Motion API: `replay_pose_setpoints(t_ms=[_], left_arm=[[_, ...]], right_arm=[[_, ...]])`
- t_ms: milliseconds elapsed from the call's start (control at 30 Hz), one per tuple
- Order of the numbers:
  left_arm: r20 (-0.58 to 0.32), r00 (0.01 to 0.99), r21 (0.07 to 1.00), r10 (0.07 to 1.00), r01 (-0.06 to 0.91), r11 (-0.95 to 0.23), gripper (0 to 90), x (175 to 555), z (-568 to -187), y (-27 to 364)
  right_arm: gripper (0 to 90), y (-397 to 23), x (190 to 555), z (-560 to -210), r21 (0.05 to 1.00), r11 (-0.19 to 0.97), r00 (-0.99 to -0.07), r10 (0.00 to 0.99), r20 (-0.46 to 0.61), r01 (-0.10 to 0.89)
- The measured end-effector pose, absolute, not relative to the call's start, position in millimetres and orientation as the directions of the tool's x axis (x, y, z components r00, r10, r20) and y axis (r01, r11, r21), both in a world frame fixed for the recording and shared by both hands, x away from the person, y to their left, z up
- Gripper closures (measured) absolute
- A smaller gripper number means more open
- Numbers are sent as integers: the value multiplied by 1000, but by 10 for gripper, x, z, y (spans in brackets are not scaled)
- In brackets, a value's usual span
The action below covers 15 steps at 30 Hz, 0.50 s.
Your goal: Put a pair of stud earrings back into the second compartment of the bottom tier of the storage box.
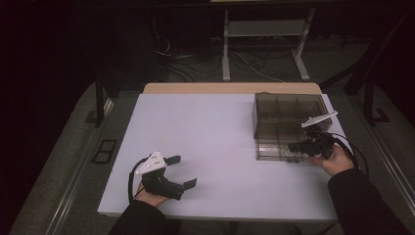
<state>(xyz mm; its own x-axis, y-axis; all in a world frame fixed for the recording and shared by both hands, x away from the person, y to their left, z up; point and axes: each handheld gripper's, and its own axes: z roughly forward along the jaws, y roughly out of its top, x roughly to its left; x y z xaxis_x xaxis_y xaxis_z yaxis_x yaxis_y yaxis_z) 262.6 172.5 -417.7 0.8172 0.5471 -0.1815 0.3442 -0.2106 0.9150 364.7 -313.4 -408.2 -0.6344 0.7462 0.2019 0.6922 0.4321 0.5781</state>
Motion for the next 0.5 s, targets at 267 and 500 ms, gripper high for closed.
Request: replay_pose_setpoints(t_ms=[267, 500], left_arm=[[-182, 817, 915, 547, 344, -210, 0, 2627, -4178, 1724], [-180, 817, 915, 548, 344, -212, 0, 2629, -4177, 1728]], right_arm=[[853, -3093, 3668, -4170, 556, 451, -637, 746, 195, 698], [771, -3079, 3670, -4194, 565, 442, -631, 752, 190, 697]])
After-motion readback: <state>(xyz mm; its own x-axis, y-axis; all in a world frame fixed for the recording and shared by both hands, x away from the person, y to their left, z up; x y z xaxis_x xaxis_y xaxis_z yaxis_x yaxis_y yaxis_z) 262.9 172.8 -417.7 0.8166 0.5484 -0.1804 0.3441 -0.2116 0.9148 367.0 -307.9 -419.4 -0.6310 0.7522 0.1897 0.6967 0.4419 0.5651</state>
